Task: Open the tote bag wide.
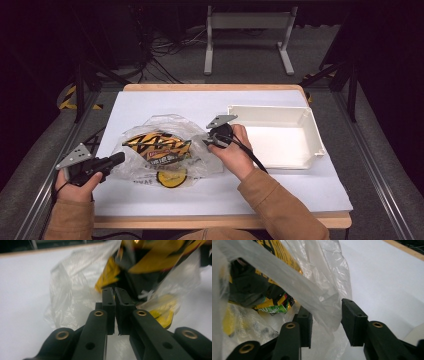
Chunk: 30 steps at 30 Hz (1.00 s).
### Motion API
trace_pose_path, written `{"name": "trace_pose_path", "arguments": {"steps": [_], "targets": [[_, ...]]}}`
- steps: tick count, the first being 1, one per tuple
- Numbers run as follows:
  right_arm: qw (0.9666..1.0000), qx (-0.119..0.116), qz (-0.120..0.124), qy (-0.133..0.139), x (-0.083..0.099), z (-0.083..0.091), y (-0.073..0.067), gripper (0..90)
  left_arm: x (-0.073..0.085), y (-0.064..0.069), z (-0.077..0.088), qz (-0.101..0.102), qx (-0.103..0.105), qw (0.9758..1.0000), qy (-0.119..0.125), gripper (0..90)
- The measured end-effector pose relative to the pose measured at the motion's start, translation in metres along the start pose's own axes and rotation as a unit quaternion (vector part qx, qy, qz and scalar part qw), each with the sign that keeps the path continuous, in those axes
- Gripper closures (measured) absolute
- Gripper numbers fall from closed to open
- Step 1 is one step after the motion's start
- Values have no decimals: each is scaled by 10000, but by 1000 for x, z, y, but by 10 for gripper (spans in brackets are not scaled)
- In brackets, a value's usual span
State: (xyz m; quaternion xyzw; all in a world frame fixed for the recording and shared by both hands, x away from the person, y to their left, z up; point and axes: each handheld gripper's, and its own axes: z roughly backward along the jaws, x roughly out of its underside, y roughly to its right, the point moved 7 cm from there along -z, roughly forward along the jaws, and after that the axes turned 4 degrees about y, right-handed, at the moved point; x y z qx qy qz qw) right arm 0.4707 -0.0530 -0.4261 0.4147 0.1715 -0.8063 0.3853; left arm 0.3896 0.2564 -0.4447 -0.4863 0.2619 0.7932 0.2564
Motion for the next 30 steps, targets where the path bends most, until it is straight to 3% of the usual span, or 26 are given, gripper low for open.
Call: {"name": "trace_pose_path", "arguments": {"steps": [3, 8, 12, 18, 25, 30], "targets": [[9996, -122, -148, 184, -5, 10, 1, 568, 10, -6, -13, 132, 22, 9997, -210, 893], [9991, -134, -160, 369, -7, 25, 6, 539, 20, -16, -26, 130, -74, 9992, -362, 895], [9979, -176, -252, 577, -8, 39, 8, 516, 23, -22, -30, 216, -66, 9992, -329, 896], [9963, -187, -192, 811, -10, 60, 6, 504, 22, -22, -30, 157, -68, 9994, -294, 895], [9919, -145, -138, 1251, -18, 91, 4, 571, 20, -23, -30, 197, -81, 9995, -237, 895], [9868, -314, -135, 1583, -25, 111, -5, 657, 19, -23, -29, 201, -87, 9995, -219, 894]]}}
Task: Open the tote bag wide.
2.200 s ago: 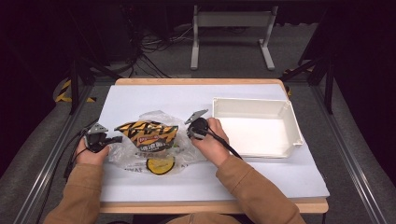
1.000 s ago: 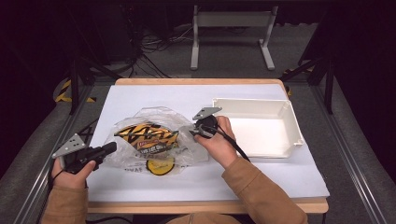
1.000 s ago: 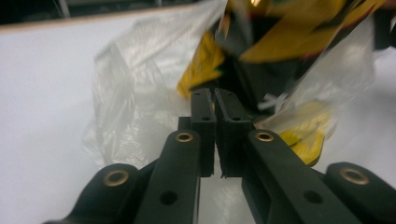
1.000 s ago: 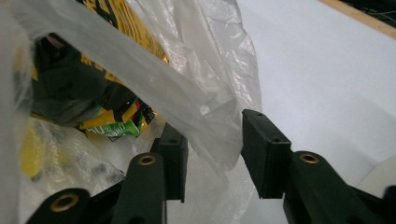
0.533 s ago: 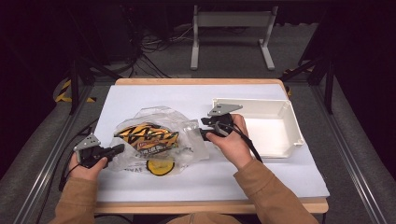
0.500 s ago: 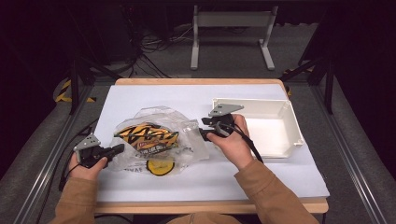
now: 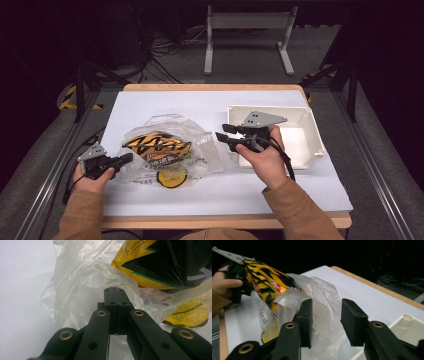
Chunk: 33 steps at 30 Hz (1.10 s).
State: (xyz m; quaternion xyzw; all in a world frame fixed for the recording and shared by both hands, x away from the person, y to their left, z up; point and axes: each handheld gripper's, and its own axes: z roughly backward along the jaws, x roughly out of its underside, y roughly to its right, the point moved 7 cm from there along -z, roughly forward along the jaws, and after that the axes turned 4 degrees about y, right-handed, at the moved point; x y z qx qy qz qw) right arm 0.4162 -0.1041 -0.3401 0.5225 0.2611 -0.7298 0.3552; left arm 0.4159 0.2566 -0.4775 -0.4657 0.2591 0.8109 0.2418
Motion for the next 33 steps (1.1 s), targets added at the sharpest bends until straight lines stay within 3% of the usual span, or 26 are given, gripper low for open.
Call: {"name": "trace_pose_path", "arguments": {"steps": [5, 10, 15, 18, 25, 33], "targets": [[9990, -400, -37, 196, -6, 8, -20, 788, -1, 0, 0, -20, 5, 10000, 31, 894], [9982, -549, -12, 229, -1, -2, -27, 872, -3, 0, 0, -32, -14, 10000, 74, 894], [9984, -495, 58, 254, 7, -15, -28, 900, -4, 0, 0, -62, -9, 9999, 103, 894], [9992, -319, 190, 131, 19, -26, -27, 900, -4, 1, 1, -96, -15, 9999, 115, 893], [9994, -308, 55, -160, 50, -52, -26, 900, -6, 3, 1, -113, 26, 9998, 184, 887], [9988, -79, 21, -476, 75, -79, -16, 900, -6, 3, 1, -141, 23, 9997, 186, 882]]}}
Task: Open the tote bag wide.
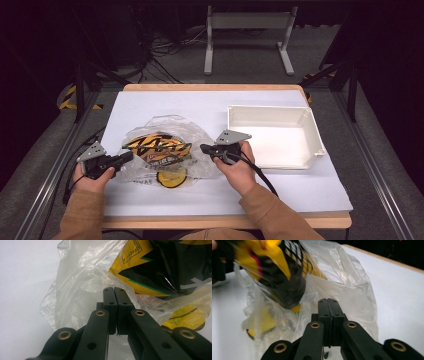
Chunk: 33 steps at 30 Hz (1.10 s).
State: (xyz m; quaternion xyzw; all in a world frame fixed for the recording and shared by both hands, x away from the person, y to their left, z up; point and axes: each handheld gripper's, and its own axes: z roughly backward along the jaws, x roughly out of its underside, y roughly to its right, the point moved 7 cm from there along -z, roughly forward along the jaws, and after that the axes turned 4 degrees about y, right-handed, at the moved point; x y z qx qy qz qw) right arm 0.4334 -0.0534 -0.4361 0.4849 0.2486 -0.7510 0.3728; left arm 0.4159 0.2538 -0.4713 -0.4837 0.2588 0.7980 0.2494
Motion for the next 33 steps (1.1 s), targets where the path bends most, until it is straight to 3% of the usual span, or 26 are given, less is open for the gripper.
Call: {"name": "trace_pose_path", "arguments": {"steps": [3, 7, 11, 16, 23, 25, 33], "targets": [[9994, 205, 126, -244, 12, -11, 3, 900, 0, 1, 0, 45, -5, 10000, 15, 881], [9987, 269, 100, -427, 23, -20, 2, 900, 0, 0, -1, 11, 18, 10000, 1, 878], [9962, 510, 481, -511, 26, -23, -1, 881, 1, -1, -2, -15, 5, 10000, -28, 876], [9941, 508, 658, -702, 38, -30, -8, 883, 1, -1, -2, -14, 9, 10000, -21, 876], [9933, 448, 524, -933, 50, -36, -8, 861, 1, -1, -2, 7, 14, 10000, -25, 870], [9938, 379, 357, -980, 50, -36, -7, 854, 1, -1, -2, -3, 20, 10000, -16, 866], [9975, 218, 161, -651, 30, -14, -8, 827, -2, -1, 1, 17, 3, 9999, 123, 817]]}}
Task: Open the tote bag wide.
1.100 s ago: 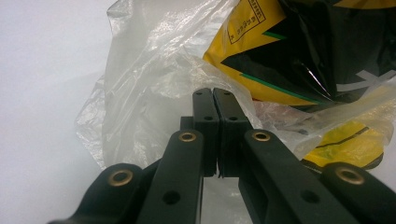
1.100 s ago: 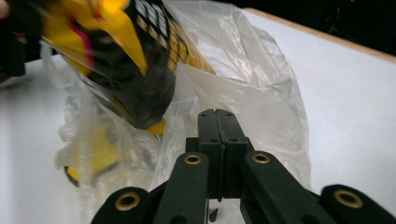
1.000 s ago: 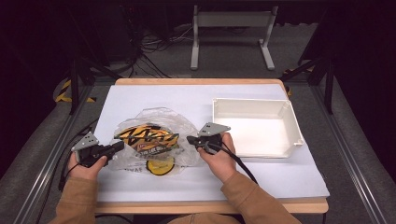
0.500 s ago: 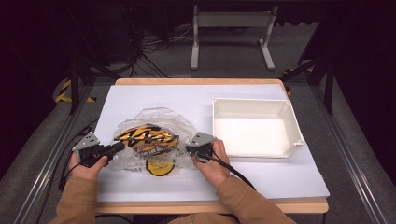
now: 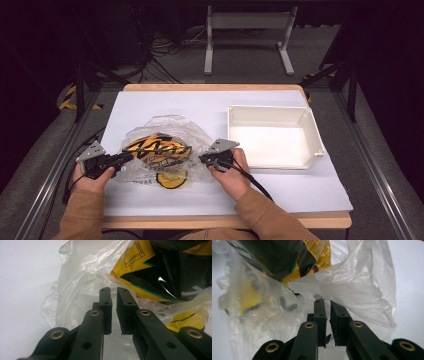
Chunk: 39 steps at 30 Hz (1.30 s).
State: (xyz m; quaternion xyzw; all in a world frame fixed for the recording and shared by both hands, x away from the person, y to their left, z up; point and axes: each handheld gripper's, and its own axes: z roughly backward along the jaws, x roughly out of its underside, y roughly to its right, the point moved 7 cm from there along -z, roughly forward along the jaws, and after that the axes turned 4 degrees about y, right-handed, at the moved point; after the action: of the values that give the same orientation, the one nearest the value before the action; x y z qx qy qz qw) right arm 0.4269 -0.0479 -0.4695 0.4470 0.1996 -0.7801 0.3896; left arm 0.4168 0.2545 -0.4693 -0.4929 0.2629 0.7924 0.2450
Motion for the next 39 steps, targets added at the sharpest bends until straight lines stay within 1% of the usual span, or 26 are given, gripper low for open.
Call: {"name": "trace_pose_path", "arguments": {"steps": [1, 2, 3, 5, 8, 9, 11, 13, 15, 17, 18, 19, 20, 21, 22, 24, 28, 29, 30, 31, 33, 34, 35, 37, 38, 39], "targets": [[10000, -17, -21, 45, -2, 4, 0, 827, 0, 0, 1, 37, -2, 10000, 1, 814], [10000, -22, -23, 68, -4, 7, 0, 826, -1, 0, 1, -5, 5, 10000, 20, 813], [9999, -34, -36, 98, -5, 11, 0, 823, -1, 0, 2, 37, 2, 10000, 52, 811], [9998, -81, -79, 183, -10, 18, 0, 821, -2, 0, 3, 45, -4, 10000, 85, 808], [9996, -94, -69, 254, -16, 26, 0, 822, -3, 0, 4, 32, 2, 9999, 110, 802], [9993, -157, -103, 330, -21, 32, -1, 825, -4, 0, 4, 17, 4, 9999, 125, 797], [9989, -220, -123, 387, -26, 38, -2, 827, -5, 0, 5, 16, -2, 9999, 138, 792], [9987, -257, -89, 435, -29, 44, -4, 831, -6, 0, 6, 32, -21, 9998, 178, 792], [9985, -257, -63, 477, -32, 48, -5, 834, -6, 0, 6, 3, -24, 9998, 191, 793], [9972, -201, -24, 717, -42, 59, -4, 846, -7, 0, 7, -11, -28, 9998, 215, 795], [9972, -201, -24, 717, -42, 59, -4, 846, -7, 0, 7, -11, -32, 9998, 220, 795], [9956, -91, -21, 935, -50, 63, 0, 843, -7, 0, 6, -1, -27, 9998, 216, 796], [9949, -63, -32, 1005, -53, 63, 2, 833, -7, 0, 6, 0, -28, 9998, 219, 797], [9949, -63, -32, 1005, -53, 63, 2, 833, -7, 1, 6, 19, -34, 9998, 217, 797], [9933, 37, -63, 1150, -59, 60, 6, 834, -7, 1, 5, -5, -18, 9998, 195, 798], [9921, 150, -68, 1246, -65, 53, 10, 843, -7, 1, 5, -3, -16, 9998, 189, 799], [9903, 210, -215, 1353, -73, 34, 15, 857, -6, 1, 5, -18, -13, 9999, 149, 802], [9902, 246, -214, 1357, -74, 29, 16, 856, -5, 1, 4, -16, -10, 9999, 146, 803], [9902, 246, -214, 1357, -74, 29, 16, 856, -5, 1, 4, -16, -10, 9999, 146, 803], [9901, 308, -176, 1361, -76, 19, 15, 841, -5, 1, 3, -39, -11, 9999, 134, 803], [9898, 384, -166, 1363, -78, 8, 15, 813, -5, 1, 3, -44, -7, 9999, 126, 803], [9898, 384, -166, 1363, -78, 8, 15, 813, -4, 1, 3, -50, -3, 9999, 114, 803], [9902, 448, -187, 1312, -76, -1, 15, 785, -4, 1, 3, -59, -5, 9999, 103, 803], [9905, 485, -182, 1277, -74, -5, 16, 779, -3, 1, 3, -38, -14, 10000, 48, 802], [9912, 559, -161, 1189, -69, -13, 17, 772, -2, -1, 2, -46, -33, 10000, 14, 800], [9918, 575, -165, 1128, -65, -18, 17, 772, 0, -2, 2, 3, -56, 10000, -19, 800]]}}
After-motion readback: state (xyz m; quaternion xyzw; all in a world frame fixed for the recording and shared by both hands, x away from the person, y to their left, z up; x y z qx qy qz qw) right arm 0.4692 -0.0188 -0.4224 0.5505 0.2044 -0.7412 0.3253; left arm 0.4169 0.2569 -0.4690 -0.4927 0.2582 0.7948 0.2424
